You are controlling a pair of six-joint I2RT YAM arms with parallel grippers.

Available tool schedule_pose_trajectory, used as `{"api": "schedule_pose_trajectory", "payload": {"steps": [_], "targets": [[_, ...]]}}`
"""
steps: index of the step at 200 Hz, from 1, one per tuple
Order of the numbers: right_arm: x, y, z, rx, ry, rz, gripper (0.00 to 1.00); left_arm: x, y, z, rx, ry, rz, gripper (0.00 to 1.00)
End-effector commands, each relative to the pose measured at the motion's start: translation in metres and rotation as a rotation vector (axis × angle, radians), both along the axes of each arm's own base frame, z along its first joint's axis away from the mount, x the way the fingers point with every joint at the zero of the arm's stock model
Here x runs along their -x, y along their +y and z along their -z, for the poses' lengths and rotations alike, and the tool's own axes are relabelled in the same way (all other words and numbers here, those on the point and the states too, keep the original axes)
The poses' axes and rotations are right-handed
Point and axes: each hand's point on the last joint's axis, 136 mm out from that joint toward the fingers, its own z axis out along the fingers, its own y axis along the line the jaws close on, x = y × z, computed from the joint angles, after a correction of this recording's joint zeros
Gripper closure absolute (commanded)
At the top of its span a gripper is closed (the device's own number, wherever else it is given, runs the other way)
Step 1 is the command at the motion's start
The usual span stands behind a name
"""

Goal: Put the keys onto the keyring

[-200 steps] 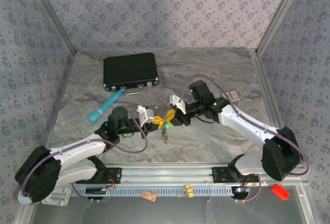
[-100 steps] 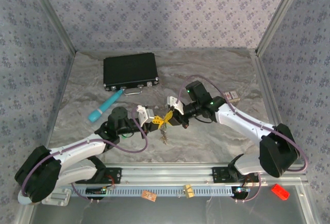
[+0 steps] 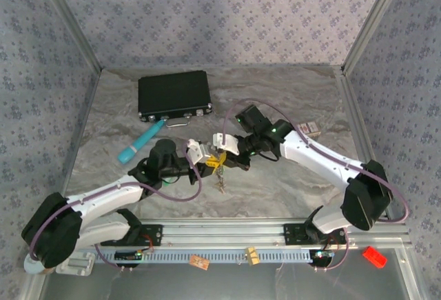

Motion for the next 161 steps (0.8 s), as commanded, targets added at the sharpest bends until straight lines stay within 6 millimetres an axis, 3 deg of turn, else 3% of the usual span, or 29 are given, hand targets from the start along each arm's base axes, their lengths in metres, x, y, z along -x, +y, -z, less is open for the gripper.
{"api": "schedule_pose_trajectory", "payload": {"steps": [1,5,50,57,63,67,78,109,161], "targets": [[0.007,-0.01,0.009,0.092,-0.008,-0.03,1.0,-0.003,-0.003,-0.016,0.024,-0.048,0.008,0.85],[0.002,-0.005,-0.002,0.074,-0.03,-0.031,1.0,-0.003,-0.004,-0.017,0.027,-0.049,0.01,0.85],[0.009,0.003,-0.01,0.03,-0.008,-0.056,1.0,-0.002,-0.009,-0.025,0.062,-0.059,0.036,1.0],[0.008,0.004,-0.014,0.0,-0.004,-0.046,1.0,-0.001,-0.009,-0.025,0.061,-0.061,0.04,1.0],[0.006,0.005,-0.021,-0.035,-0.009,-0.03,0.91,0.0,-0.008,-0.024,0.062,-0.061,0.041,1.0],[0.008,0.001,-0.014,-0.04,0.012,-0.018,0.86,0.001,-0.008,-0.025,0.064,-0.063,0.044,1.0],[0.005,-0.001,-0.02,-0.11,0.029,0.012,0.79,0.002,-0.007,-0.025,0.073,-0.069,0.045,1.0],[0.002,-0.007,-0.025,-0.239,0.094,0.064,0.78,0.007,-0.006,-0.029,0.121,-0.083,0.054,1.0],[0.001,-0.005,-0.016,-0.252,0.127,0.072,0.78,0.009,-0.007,-0.031,0.145,-0.081,0.063,1.0]]}}
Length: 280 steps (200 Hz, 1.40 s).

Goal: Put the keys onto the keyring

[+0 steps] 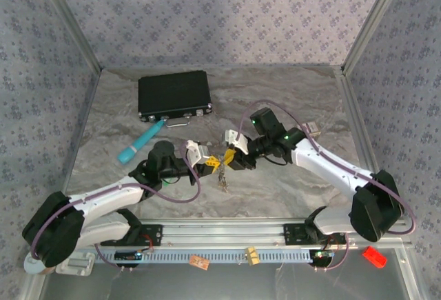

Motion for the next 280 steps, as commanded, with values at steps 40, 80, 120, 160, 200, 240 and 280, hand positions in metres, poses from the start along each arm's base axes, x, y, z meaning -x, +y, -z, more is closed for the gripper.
{"api": "schedule_pose_trajectory", "payload": {"steps": [40,80,120,160,200,240,280], "targets": [[0.0,0.008,0.0,-0.042,0.038,-0.014,0.86,0.006,-0.004,-0.026,0.095,-0.06,0.043,1.0],[0.0,0.008,-0.001,-0.041,0.04,-0.023,1.0,0.006,-0.003,-0.028,0.101,-0.061,0.04,1.0],[0.003,0.005,-0.004,0.04,-0.016,-0.051,1.0,-0.007,0.0,-0.019,0.041,-0.034,-0.031,0.8],[0.008,0.005,0.001,0.171,-0.071,-0.102,1.0,-0.007,-0.001,-0.015,0.016,-0.019,-0.024,0.82],[0.015,0.015,-0.002,0.184,-0.088,-0.138,1.0,-0.006,-0.004,-0.018,0.022,-0.017,-0.004,0.88],[0.006,0.011,-0.011,0.13,-0.077,-0.074,0.82,-0.003,-0.002,-0.023,0.036,-0.037,0.002,1.0],[0.001,-0.005,-0.015,0.017,0.013,0.018,0.67,0.002,-0.001,-0.026,0.063,-0.062,0.014,1.0]]}}
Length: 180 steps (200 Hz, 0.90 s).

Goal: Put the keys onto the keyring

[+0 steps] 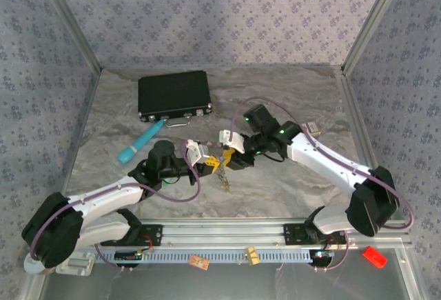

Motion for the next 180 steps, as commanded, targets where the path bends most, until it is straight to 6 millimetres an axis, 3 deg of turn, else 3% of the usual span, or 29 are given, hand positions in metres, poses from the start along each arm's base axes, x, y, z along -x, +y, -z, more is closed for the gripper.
{"api": "schedule_pose_trajectory", "payload": {"steps": [1,72,133,180], "targets": [[0.005,-0.002,-0.013,-0.095,0.062,0.027,0.68,0.001,-0.002,-0.027,0.074,-0.087,0.019,1.0],[0.009,0.002,-0.011,-0.139,0.127,0.03,0.69,0.003,-0.001,-0.028,0.08,-0.114,0.025,1.0],[0.005,0.0,0.003,-0.096,0.175,0.047,0.96,0.005,0.0,-0.032,0.095,-0.125,0.03,1.0],[0.011,0.009,0.006,-0.115,0.225,0.004,1.0,0.007,0.0,-0.039,0.127,-0.148,0.036,1.0]]}}
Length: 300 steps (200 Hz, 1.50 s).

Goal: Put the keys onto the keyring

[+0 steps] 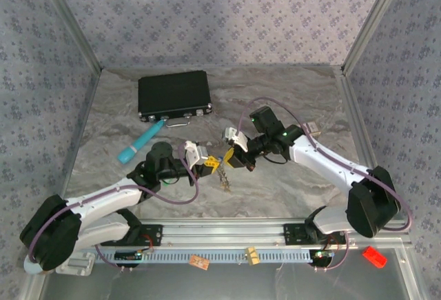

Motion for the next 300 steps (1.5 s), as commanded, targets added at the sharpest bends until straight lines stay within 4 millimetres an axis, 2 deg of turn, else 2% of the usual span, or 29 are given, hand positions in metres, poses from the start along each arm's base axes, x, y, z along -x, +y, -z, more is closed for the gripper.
{"api": "schedule_pose_trajectory", "payload": {"steps": [1,15,49,68,106,134,157,207,277,300], "targets": [[0.007,0.006,-0.001,-0.019,0.05,-0.036,1.0,0.004,-0.002,-0.034,0.104,-0.111,0.032,1.0],[0.009,0.009,0.001,-0.028,0.07,-0.051,0.99,0.004,-0.002,-0.038,0.122,-0.122,0.029,1.0],[0.011,0.01,0.01,-0.022,0.101,-0.056,0.8,0.003,-0.001,-0.042,0.14,-0.139,0.018,1.0],[0.01,0.007,0.01,-0.02,0.088,-0.043,0.77,0.003,0.0,-0.041,0.139,-0.139,0.015,1.0],[0.0,-0.001,-0.005,-0.058,-0.021,0.009,0.73,0.003,0.0,-0.039,0.136,-0.139,0.014,1.0],[0.0,-0.008,-0.013,-0.071,-0.102,0.02,0.67,0.004,-0.001,-0.034,0.131,-0.127,0.02,1.0],[0.002,-0.007,-0.02,-0.087,-0.121,0.011,0.67,0.003,-0.002,-0.034,0.131,-0.125,0.024,1.0],[-0.001,0.01,-0.027,-0.125,-0.146,-0.003,0.68,0.005,-0.003,-0.035,0.133,-0.121,0.037,1.0],[-0.001,0.015,-0.015,-0.106,-0.122,-0.015,0.82,0.007,-0.002,-0.035,0.132,-0.12,0.043,1.0],[-0.001,0.015,-0.012,-0.097,-0.117,-0.019,0.89,0.007,-0.002,-0.035,0.133,-0.12,0.044,1.0]]}}
